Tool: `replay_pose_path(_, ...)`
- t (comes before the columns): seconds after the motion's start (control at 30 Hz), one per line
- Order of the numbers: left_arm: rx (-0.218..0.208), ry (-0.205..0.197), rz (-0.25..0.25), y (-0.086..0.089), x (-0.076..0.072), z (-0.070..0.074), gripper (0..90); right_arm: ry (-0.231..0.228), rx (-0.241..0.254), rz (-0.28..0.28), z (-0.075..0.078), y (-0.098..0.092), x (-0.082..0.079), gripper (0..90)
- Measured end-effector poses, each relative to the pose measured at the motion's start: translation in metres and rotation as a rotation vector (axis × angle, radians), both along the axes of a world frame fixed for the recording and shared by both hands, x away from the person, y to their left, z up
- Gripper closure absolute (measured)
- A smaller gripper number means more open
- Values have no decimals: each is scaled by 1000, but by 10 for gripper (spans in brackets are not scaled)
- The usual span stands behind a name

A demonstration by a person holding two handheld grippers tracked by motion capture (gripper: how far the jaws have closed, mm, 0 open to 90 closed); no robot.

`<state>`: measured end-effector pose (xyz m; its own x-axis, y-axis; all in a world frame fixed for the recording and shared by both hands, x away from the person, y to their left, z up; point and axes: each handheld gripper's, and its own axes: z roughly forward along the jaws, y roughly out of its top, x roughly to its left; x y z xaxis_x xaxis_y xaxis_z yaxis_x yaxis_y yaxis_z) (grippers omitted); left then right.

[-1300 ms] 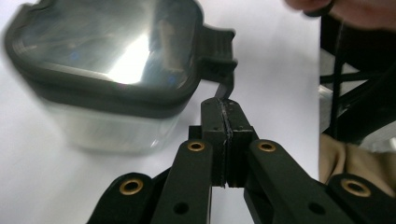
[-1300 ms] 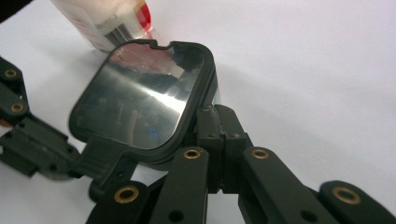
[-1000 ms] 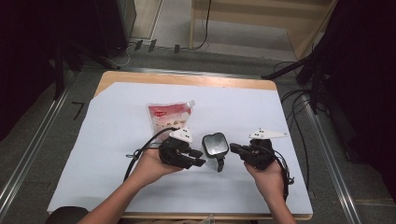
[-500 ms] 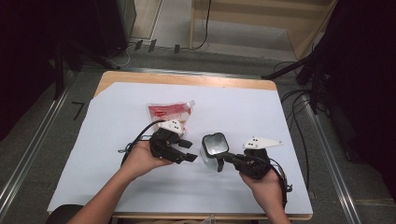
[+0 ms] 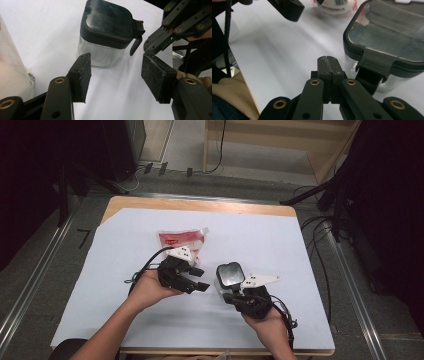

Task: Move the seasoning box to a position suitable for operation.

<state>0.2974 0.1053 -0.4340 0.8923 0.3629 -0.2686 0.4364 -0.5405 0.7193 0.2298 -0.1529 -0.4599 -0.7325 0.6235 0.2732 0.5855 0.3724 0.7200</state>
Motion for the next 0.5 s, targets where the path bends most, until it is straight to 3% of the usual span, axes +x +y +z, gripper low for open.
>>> replay_pose_path(0.2,1,-38,10,1,-1,2,427,13,-21,2,-7,3,4,900)
replay_pose_path(0.5,-8,-36,3,2,-2,3,427,14,-58,3,-13,3,9,900)
